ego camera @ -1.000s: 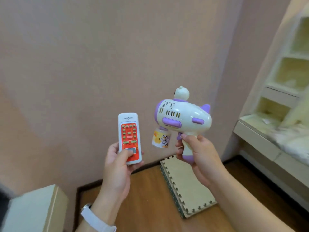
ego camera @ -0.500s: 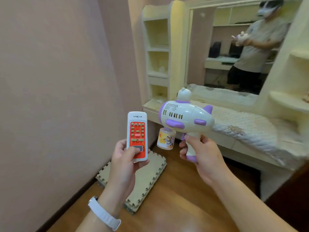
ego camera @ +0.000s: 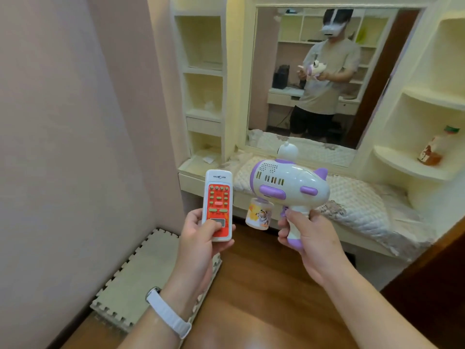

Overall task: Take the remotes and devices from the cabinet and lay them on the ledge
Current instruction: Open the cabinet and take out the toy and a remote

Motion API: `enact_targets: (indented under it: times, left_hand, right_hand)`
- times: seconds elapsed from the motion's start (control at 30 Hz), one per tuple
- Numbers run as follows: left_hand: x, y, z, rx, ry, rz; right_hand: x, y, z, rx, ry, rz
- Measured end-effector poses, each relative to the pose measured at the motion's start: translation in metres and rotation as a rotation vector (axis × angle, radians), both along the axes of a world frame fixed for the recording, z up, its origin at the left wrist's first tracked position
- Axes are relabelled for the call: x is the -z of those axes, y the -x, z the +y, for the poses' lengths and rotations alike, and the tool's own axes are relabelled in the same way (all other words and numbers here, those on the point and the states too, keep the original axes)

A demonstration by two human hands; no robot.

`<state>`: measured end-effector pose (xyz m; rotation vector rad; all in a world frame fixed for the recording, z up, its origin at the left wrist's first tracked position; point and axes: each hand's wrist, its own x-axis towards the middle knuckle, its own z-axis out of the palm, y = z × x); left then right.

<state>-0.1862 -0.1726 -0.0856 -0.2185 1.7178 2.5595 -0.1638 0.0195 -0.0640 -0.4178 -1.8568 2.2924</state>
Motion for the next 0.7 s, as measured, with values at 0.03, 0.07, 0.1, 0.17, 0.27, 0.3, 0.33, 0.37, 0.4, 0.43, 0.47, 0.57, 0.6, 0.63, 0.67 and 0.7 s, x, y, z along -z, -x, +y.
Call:
enact_targets:
  times: [0.03,0.07,0.1,0.17,0.27,0.3,0.33,0.37,0.4,0.43,0.47,0.57,0.6,0.63,0.67,0.7]
  left_hand:
    - [0.002,0.017,-0.009,0.003,0.008,-0.005]
    - [0.005,0.035,-0.018,0.005,0.018,-0.012]
    - [0.008,0.051,-0.027,0.009,0.025,-0.021]
    - [0.015,0.084,-0.043,0.021,0.027,-0.041]
    - [0.025,0.128,-0.056,0.056,0.019,-0.067]
    - [0.026,0.140,-0.057,0.070,0.014,-0.075]
    - [0.028,0.151,-0.058,0.086,0.007,-0.082]
    - [0.029,0.161,-0.057,0.103,-0.002,-0.087]
    - [0.031,0.170,-0.055,0.122,-0.007,-0.093]
    - [0.032,0.178,-0.054,0.140,-0.007,-0.098]
    - [0.033,0.186,-0.051,0.155,-0.001,-0.100]
    - [0.037,0.214,-0.039,0.193,0.023,-0.105]
    - [0.039,0.223,-0.034,0.205,0.030,-0.109]
    - [0.041,0.232,-0.028,0.215,0.039,-0.114]
    - [0.043,0.240,-0.022,0.225,0.051,-0.119]
    - [0.045,0.249,-0.016,0.233,0.063,-0.125]
  right_hand:
    - [0.002,0.019,-0.009,-0.004,-0.011,-0.010]
    - [0.003,0.037,-0.019,0.000,-0.023,-0.018]
    - [0.005,0.054,-0.028,0.016,-0.036,-0.023]
    - [0.008,0.083,-0.043,0.058,-0.053,-0.023]
    - [0.014,0.116,-0.055,0.112,-0.070,-0.023]
    - [0.016,0.124,-0.057,0.126,-0.080,-0.029]
    - [0.018,0.132,-0.057,0.143,-0.088,-0.040]
    - [0.021,0.139,-0.057,0.166,-0.090,-0.053]
    - [0.023,0.145,-0.055,0.196,-0.086,-0.066]
    - [0.025,0.152,-0.053,0.227,-0.079,-0.077]
    - [0.026,0.159,-0.050,0.253,-0.070,-0.085]
    - [0.031,0.181,-0.033,0.299,-0.066,-0.096]
    - [0.033,0.188,-0.027,0.304,-0.067,-0.097]
    - [0.036,0.195,-0.021,0.307,-0.065,-0.100]
    - [0.039,0.203,-0.015,0.312,-0.058,-0.105]
    - [0.043,0.211,-0.009,0.319,-0.051,-0.111]
